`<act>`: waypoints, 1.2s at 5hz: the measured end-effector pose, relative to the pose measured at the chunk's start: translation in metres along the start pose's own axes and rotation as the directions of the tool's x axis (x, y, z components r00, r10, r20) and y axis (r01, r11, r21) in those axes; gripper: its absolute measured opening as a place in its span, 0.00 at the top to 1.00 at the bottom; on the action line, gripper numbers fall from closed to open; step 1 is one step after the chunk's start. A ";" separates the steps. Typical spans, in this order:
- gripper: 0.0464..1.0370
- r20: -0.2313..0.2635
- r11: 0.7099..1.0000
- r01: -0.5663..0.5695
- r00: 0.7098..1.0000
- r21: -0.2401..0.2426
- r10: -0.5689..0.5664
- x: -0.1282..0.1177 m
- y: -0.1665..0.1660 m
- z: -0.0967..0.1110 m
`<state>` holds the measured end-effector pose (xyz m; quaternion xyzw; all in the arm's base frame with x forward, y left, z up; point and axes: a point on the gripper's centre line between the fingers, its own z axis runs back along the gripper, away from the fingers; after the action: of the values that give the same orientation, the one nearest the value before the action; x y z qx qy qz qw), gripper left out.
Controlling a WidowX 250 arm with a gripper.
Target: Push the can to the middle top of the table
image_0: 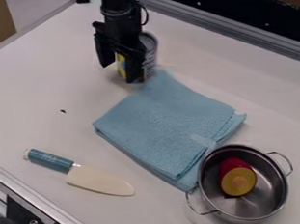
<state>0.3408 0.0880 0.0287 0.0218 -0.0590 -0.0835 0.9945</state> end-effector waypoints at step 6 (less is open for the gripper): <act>0.04 0.082 0.997 -0.056 0.995 0.052 0.051 0.069 -0.042 -0.010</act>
<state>0.4030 0.0352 0.0248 0.0436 -0.1019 -0.0560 0.9923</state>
